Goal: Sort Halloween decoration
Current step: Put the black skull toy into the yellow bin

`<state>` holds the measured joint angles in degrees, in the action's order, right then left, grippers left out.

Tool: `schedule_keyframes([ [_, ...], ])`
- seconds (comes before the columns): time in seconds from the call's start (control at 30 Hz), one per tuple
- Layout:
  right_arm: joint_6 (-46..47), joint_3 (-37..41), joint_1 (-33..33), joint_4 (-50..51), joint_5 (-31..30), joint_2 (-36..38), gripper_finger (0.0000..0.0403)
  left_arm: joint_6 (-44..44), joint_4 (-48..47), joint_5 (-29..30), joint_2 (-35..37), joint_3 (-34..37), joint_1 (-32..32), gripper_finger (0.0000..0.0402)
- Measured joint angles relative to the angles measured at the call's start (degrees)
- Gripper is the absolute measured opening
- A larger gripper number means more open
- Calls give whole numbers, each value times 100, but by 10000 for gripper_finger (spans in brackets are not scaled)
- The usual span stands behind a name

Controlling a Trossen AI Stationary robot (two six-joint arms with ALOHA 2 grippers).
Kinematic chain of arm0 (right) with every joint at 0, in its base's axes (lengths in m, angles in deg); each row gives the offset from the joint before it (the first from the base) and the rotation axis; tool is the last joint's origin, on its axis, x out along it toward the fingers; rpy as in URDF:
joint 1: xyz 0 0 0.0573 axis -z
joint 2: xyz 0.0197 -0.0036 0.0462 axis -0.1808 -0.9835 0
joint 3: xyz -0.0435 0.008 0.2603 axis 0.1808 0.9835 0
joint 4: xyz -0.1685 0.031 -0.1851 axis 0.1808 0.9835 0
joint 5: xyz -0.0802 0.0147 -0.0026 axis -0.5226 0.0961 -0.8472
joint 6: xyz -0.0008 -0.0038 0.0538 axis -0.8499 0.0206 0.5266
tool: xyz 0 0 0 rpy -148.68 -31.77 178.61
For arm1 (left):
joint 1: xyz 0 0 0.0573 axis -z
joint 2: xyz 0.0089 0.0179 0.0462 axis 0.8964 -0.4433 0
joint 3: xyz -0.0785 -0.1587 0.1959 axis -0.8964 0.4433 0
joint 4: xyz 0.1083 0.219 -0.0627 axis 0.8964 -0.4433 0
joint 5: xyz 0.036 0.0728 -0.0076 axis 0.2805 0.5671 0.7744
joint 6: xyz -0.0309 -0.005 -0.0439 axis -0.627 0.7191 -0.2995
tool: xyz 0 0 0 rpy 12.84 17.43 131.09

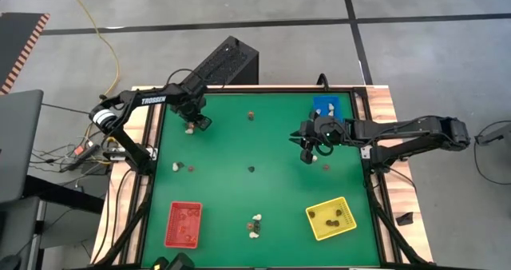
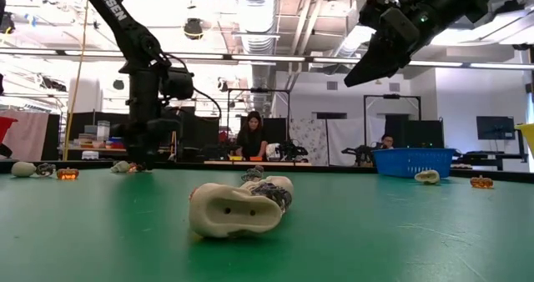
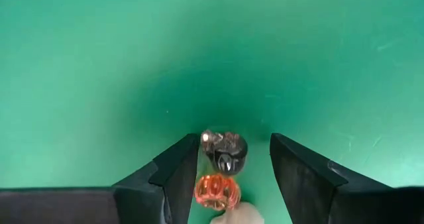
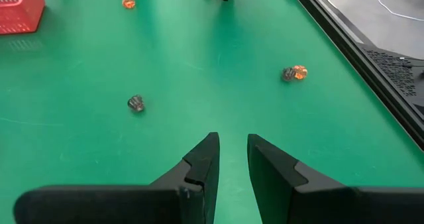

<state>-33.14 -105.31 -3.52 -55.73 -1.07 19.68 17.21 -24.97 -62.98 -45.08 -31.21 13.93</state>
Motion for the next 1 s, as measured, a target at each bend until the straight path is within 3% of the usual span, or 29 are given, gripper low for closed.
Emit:
schedule_keyframes([
  [0.77,7,-2,0,0,-2,0,111,-151,20,37,0,70,0,177],
  [1.0,8,-2,0,2,-2,0,111,-162,233,98,-43,226,2,132],
])
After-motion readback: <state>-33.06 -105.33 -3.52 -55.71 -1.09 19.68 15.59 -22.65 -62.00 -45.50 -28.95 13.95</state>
